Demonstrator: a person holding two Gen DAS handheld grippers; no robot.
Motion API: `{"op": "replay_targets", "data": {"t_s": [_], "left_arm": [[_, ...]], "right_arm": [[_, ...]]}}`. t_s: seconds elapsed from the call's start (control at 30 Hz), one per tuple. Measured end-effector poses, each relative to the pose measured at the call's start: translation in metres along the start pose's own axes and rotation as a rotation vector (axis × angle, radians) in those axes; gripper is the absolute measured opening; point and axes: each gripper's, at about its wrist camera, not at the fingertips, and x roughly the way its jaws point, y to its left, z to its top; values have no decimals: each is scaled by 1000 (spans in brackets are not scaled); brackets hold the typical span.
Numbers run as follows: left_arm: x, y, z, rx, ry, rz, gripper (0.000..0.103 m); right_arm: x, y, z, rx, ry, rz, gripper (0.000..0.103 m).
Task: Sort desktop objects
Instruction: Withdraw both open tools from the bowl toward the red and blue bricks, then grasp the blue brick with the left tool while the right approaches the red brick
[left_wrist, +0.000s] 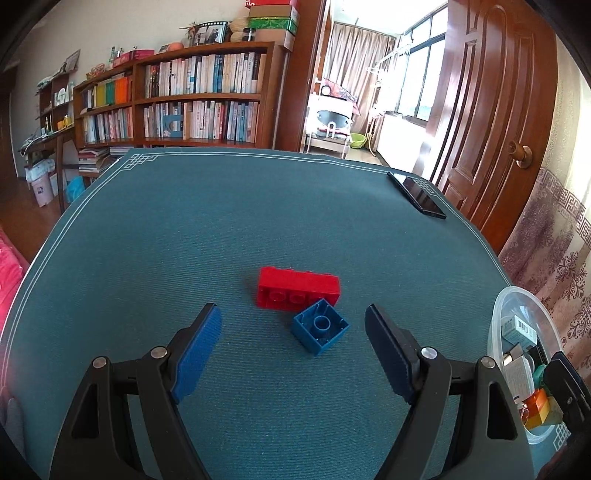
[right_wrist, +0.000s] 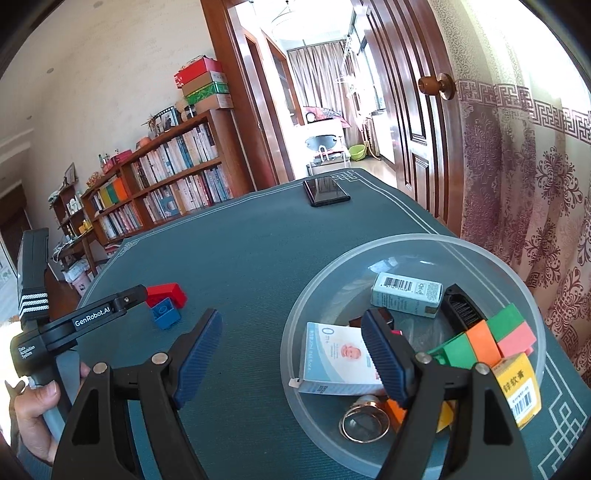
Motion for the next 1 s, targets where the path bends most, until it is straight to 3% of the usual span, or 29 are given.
{"op": "replay_targets", "data": {"t_s": [0.33, 0.5, 1.0], "left_arm": [[14, -1, -3, 35, 44, -1, 83], [32, -12, -2, 75, 104, -7, 83], [63, -23, -6, 115, 145, 1, 83]], "right_arm": [[-2, 28, -2, -84, -20, 32, 82], [-1, 31, -6, -92, -12, 48, 82], [12, 36, -9, -102, 19, 54, 82]]}}
